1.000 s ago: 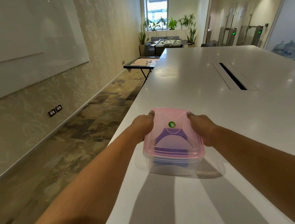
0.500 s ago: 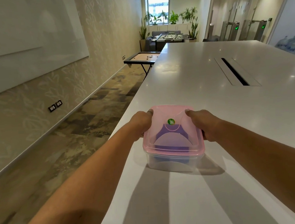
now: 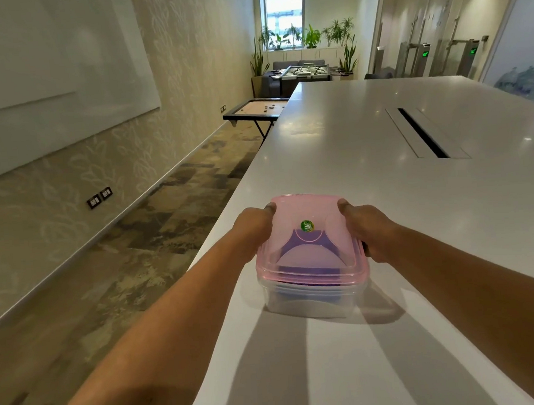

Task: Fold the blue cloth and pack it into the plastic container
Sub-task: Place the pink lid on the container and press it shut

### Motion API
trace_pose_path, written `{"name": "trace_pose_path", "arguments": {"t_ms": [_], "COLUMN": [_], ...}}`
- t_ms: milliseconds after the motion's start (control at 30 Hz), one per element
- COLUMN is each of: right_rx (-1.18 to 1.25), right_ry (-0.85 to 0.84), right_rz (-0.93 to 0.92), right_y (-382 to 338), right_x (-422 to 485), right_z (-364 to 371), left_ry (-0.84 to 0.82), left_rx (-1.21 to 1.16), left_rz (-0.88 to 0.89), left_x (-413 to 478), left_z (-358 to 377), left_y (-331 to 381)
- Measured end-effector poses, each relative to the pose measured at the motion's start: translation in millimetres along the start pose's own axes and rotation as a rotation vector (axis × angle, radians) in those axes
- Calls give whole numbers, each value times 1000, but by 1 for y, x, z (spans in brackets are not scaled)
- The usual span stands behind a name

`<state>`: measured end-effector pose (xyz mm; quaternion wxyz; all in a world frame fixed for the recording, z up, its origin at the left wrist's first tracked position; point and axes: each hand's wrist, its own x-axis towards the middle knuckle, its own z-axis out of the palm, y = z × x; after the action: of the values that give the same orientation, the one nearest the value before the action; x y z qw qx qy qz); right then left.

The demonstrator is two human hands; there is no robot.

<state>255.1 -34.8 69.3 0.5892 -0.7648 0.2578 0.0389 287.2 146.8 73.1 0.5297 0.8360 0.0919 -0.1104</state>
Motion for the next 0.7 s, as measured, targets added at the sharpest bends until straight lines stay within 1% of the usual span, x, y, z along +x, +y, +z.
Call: {"name": "trace_pose_path", "arguments": {"t_ms": [100, 200, 367, 500, 600, 700], "right_rx": [27, 11, -98, -154, -220, -191], "right_ry": [-36, -59, -53, -91, -65, -32], "right_rz": [0, 1, 10, -5, -35, -82], "right_y": [2, 3, 3, 8, 24, 35], "right_x": [-2, -7, -17, -29, -34, -35], "right_z": [-3, -6, -11, -11, -6, -3], "left_ry": [7, 24, 22, 3, 4, 22], "left_rx": [-24, 53, 95, 151, 196, 219], "left_rz": [-6, 4, 25, 31, 42, 57], "left_x": [-1, -3, -10, -14, -14, -13], "left_z": [-1, -3, -7, -5, -1, 1], "left_y": [-2, -3, -3, -4, -9, -11]}}
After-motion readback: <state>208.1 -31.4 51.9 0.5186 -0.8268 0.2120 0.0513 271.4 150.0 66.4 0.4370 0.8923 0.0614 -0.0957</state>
